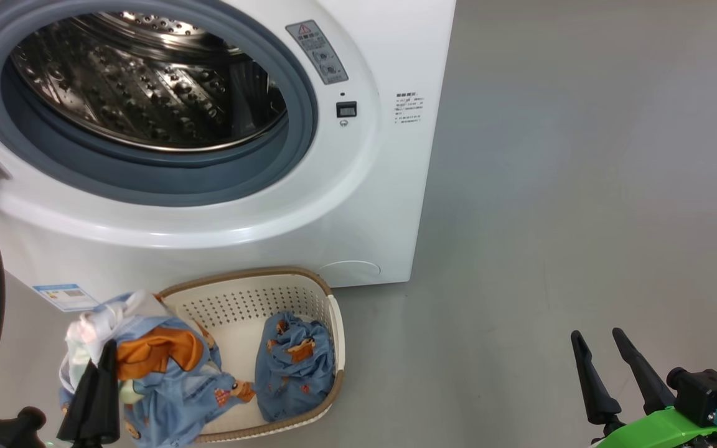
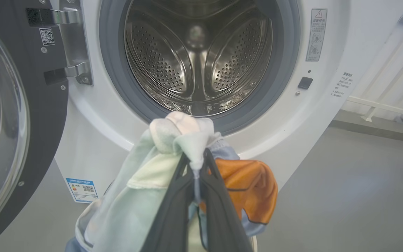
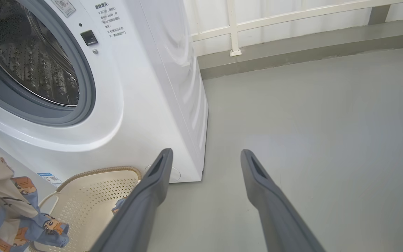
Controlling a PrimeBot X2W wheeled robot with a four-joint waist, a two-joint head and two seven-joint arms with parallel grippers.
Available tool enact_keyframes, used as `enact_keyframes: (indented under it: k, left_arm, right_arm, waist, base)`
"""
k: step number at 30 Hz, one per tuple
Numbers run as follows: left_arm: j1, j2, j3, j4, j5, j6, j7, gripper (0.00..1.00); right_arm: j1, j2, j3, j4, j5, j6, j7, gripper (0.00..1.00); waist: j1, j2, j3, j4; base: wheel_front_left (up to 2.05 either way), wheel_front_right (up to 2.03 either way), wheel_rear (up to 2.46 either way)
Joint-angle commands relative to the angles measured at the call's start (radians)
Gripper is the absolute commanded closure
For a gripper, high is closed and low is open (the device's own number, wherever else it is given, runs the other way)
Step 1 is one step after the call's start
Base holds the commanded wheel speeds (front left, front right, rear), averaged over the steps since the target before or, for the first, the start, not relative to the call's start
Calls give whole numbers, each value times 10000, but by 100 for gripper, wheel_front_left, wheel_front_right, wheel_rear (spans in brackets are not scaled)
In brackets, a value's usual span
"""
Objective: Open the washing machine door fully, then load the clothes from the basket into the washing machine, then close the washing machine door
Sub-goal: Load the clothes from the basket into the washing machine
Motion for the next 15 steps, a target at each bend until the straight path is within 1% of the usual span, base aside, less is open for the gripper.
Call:
enact_keyframes:
  k: [1,8,10,12,15]
  left_arm:
    - [-248,133,476,-391,26,15,-107,100]
    - [-826,231,483,-628,-75,15,-107,100]
    - [-1224,325,478,-721,-136,15,-107,100]
    - [-1712,364,468,-795,-450,15,-107,100]
    - [-2660,681,391,-903,-578,15,-107,100]
  right_arm:
    - [-18,-65,179,-279,21,16,-49,0]
    - [-169,93,154,-367,-50,16,-49,0]
    - [-240,152,133,-399,-76,16,-49,0]
    - [-312,207,131,-419,-114,16,-49,0]
    - [-455,267,154,-450,-173,16,-49,0]
  waist:
    - [0,0,76,-5]
    - [0,0,417,-69]
    - [0,0,577,-90]
    - [0,0,728,-117]
    - [0,0,1009,-154]
  base:
    - [0,0,0]
    - [0,0,0]
    - [0,0,0]
    - [0,0,0]
    - [0,0,0]
